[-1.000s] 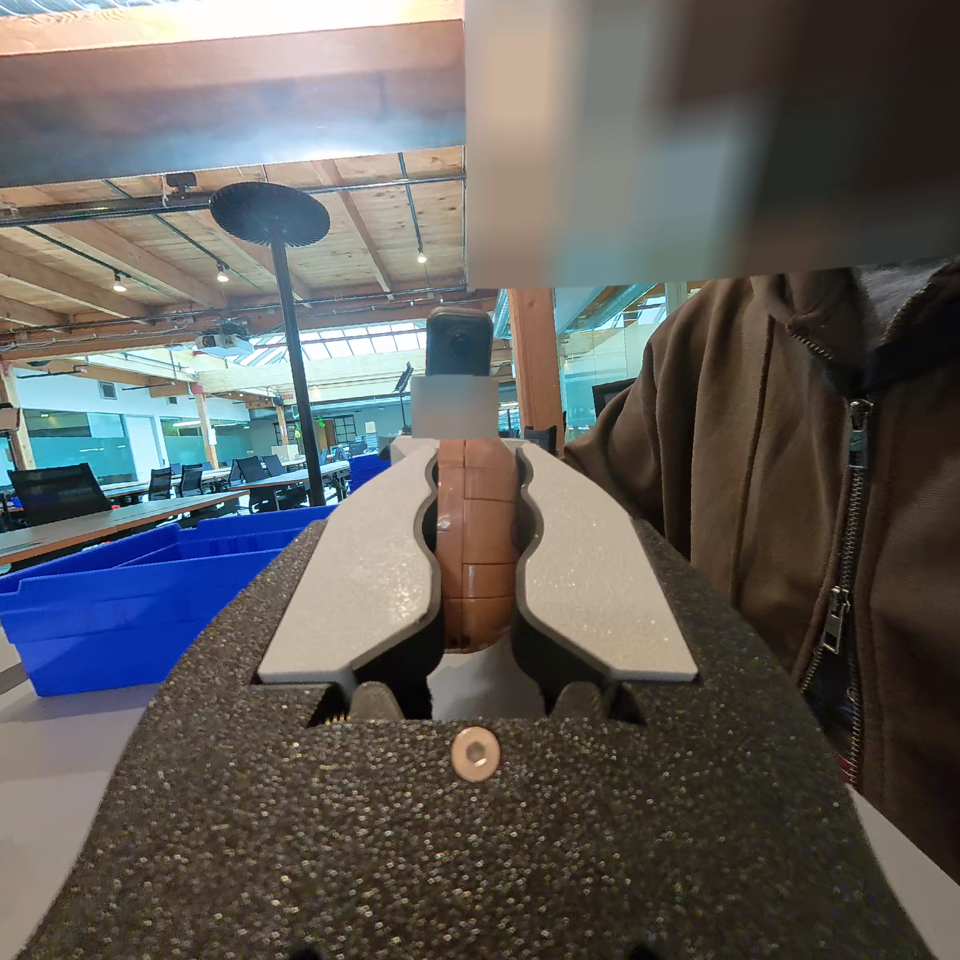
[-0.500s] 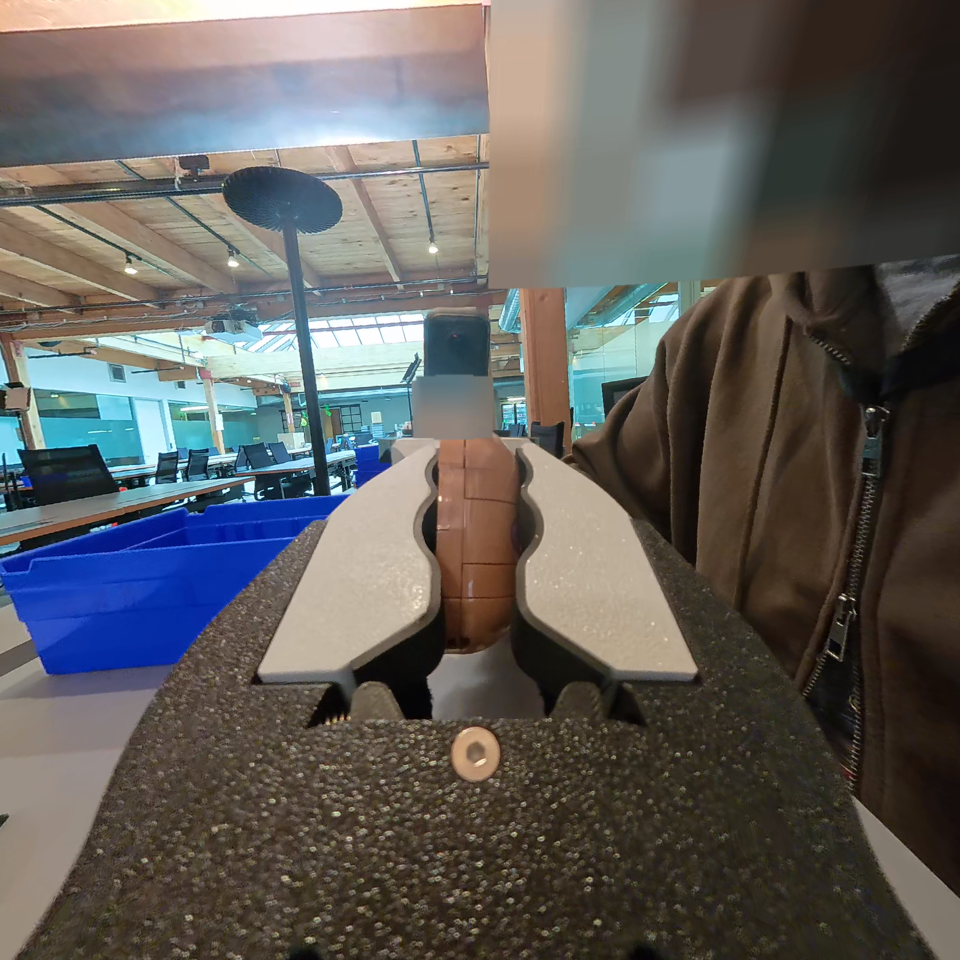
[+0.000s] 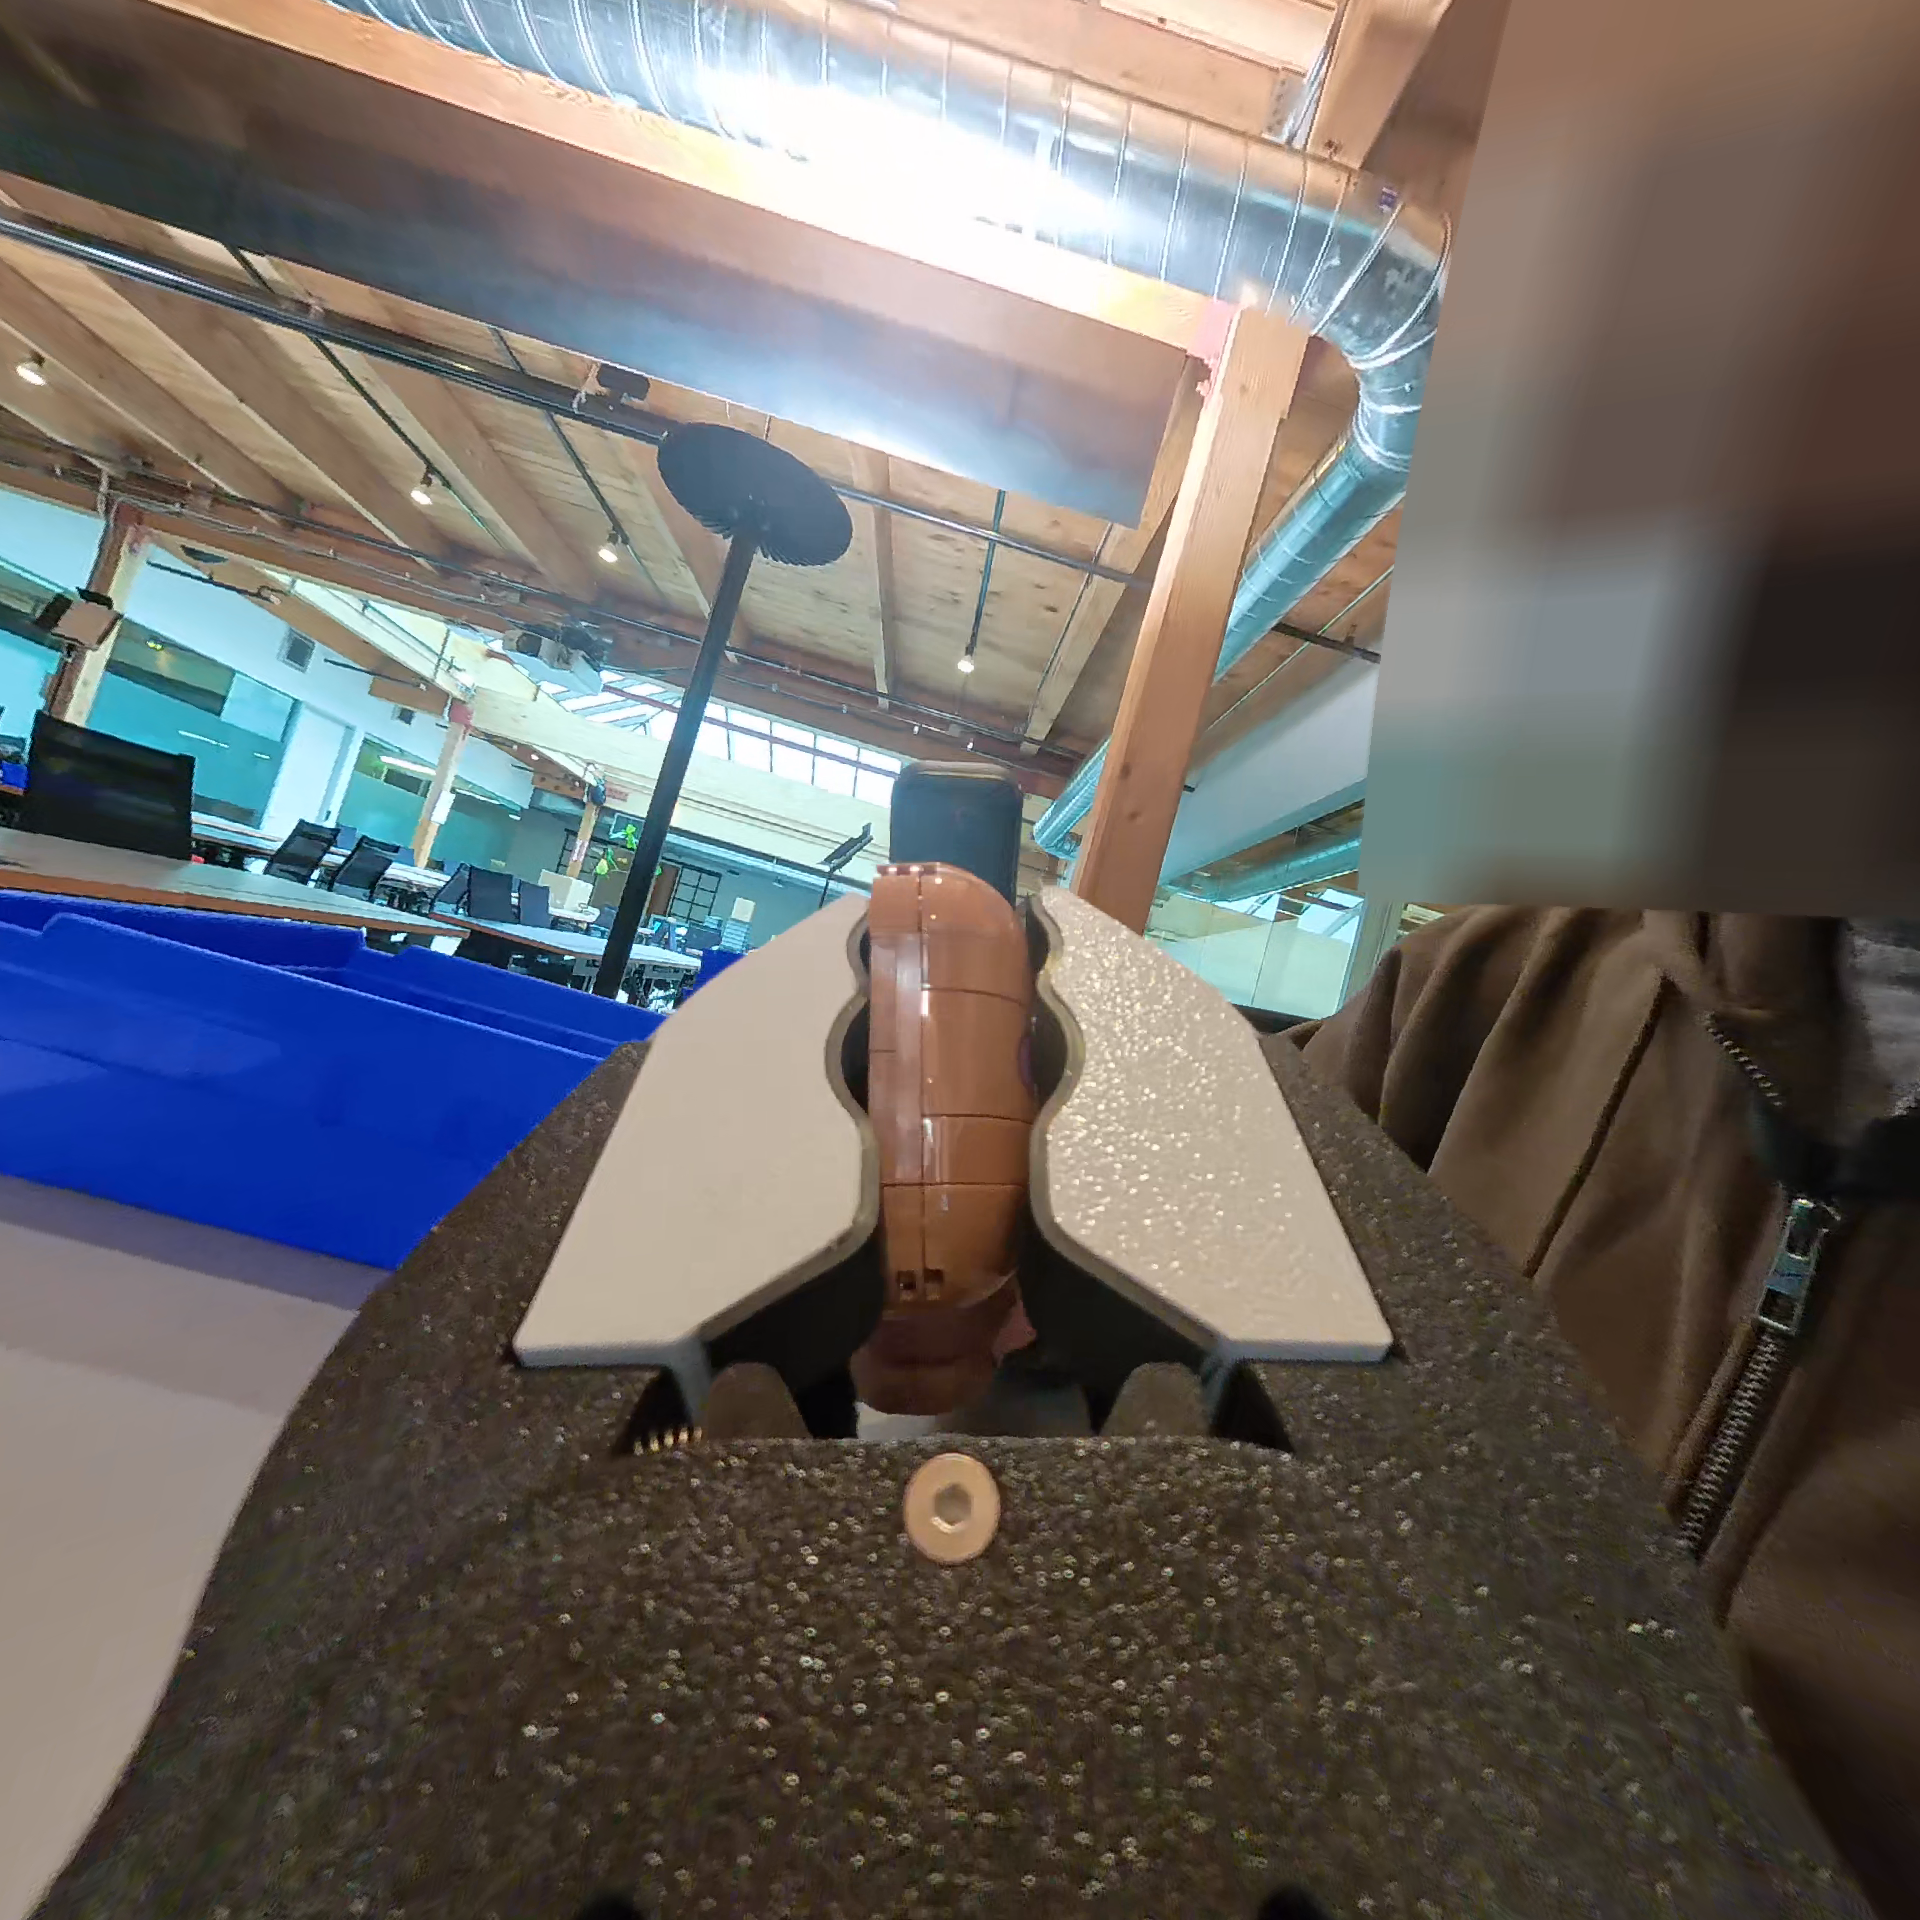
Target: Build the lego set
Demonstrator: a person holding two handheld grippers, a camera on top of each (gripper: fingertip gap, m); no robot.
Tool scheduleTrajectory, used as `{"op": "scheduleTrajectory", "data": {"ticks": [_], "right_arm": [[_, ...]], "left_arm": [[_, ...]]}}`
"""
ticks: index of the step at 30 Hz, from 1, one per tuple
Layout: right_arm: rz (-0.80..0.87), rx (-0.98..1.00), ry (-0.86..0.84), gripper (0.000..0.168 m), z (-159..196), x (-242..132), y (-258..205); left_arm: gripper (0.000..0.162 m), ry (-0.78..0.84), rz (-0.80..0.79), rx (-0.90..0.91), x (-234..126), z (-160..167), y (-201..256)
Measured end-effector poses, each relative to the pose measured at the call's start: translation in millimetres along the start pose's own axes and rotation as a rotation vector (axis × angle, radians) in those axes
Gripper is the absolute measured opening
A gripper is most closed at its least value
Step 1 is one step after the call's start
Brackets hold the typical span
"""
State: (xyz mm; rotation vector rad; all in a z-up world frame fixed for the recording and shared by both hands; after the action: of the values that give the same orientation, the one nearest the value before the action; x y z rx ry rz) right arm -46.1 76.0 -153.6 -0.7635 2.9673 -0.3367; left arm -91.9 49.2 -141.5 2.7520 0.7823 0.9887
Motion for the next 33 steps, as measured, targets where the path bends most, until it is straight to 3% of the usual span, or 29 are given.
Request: {"op": "scheduleTrajectory", "data": {"ticks": [1, 5, 8, 10, 15, 20, 23, 27, 33], "right_arm": [[0.001, 0.006, 0.004, 0.025, 0, 1, 0], [-0.002, 0.042, -0.012, 0.024, 1, 3, 4], [-0.029, 0.094, -0.079, 0.024, -3, -1, 10], [-0.07, 0.142, -0.232, 0.024, 1, -2, 11], [-0.258, 0.329, -0.808, 0.024, 38, 2, 5], [-0.399, 0.406, -1.099, 0.024, 75, 21, 1], [-0.42, 0.42, -1.115, 0.026, 86, 32, 8], [-0.316, 0.34, -1.096, 0.041, 94, 37, 33], [0.063, 0.07, -0.868, 0.045, 67, 32, 82]], "left_arm": [[0.026, -0.009, 0.0, 0.005, 0, 1, 1], [0.031, -0.076, -0.049, 0.046, -2, 1, -5], [0.064, -0.135, -0.124, 0.053, -11, -3, -18], [0.076, -0.173, -0.168, 0.074, -20, -8, -27], [0.083, -0.268, -0.259, 0.068, -40, -14, -49], [0.084, -0.313, -0.289, 0.016, -50, -12, -62], [0.084, -0.328, -0.32, 0.064, -57, -13, -68], [0.086, -0.374, -0.39, 0.24, -67, -20, -75], [0.086, -0.408, -0.477, 0.423, -75, -30, -82]]}}
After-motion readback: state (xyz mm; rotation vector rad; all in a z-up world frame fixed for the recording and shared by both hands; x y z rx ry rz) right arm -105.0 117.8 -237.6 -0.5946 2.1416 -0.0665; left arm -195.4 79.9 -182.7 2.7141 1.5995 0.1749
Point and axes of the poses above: each gripper's, where its closed fingertips meet, x out along the fingers, z out of its underside, y = z × x across the jaws, the point moved 4 cm from there along -x, back along the fingers, and after that the axes turned 1 degree about -y, right-handed, at the moved point
